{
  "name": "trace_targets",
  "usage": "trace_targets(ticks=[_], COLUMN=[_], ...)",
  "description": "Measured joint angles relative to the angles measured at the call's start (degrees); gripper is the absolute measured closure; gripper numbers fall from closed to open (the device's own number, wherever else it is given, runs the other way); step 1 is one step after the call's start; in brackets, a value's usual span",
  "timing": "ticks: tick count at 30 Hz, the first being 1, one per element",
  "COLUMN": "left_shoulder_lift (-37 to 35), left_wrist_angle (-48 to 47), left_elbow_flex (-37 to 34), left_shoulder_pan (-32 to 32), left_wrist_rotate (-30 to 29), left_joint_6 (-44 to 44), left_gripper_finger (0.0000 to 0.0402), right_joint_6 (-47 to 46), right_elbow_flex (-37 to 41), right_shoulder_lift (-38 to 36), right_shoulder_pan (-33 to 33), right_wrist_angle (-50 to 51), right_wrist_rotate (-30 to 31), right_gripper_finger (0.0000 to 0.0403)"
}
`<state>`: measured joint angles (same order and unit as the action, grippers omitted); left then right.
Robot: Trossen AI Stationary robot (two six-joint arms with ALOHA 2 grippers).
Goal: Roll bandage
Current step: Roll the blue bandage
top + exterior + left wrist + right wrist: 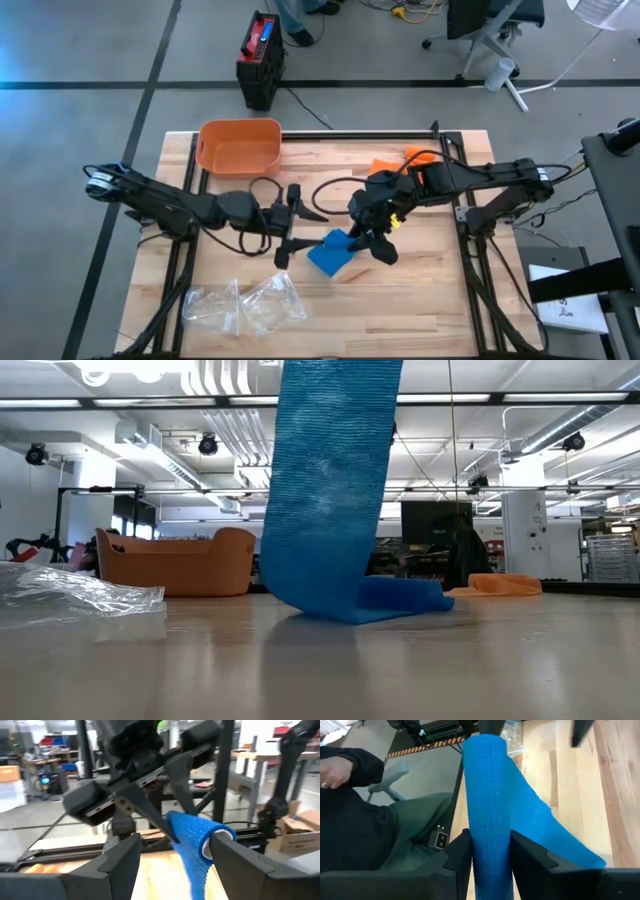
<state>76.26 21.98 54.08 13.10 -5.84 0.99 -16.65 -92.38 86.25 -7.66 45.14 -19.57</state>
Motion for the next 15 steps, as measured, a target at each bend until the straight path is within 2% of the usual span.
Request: trace_targets(ticks=[3, 10, 15], left_shoulder_lift=[0.4, 0.2, 1.2], left_wrist_angle=[-0.2, -1.7, -2.1], left_elbow_flex=[-0.1, -0.2, -0.3], left_shoulder_pan=[0.0, 0.1, 0.1], left_wrist_rotate=[-2.2, -2.4, -2.7], left_joint_6=[1.3, 3.0, 5.0], left_gripper_finger=[0.0171, 0.0171, 0.0189], right_joint_6=[-0.3, -0.9, -3.5], right_elbow_flex=[0.0, 0.0, 0.0], right_shoulder_lift=[0.0, 0.0, 0.0], right_shoulder_pan=[0.0, 0.0, 0.0], right_wrist_angle=[0.0, -0.4, -0.6], right_wrist_rotate=[0.1, 0.5, 4.3], right_gripper_finger=[0.0285, 0.0296, 0.0291])
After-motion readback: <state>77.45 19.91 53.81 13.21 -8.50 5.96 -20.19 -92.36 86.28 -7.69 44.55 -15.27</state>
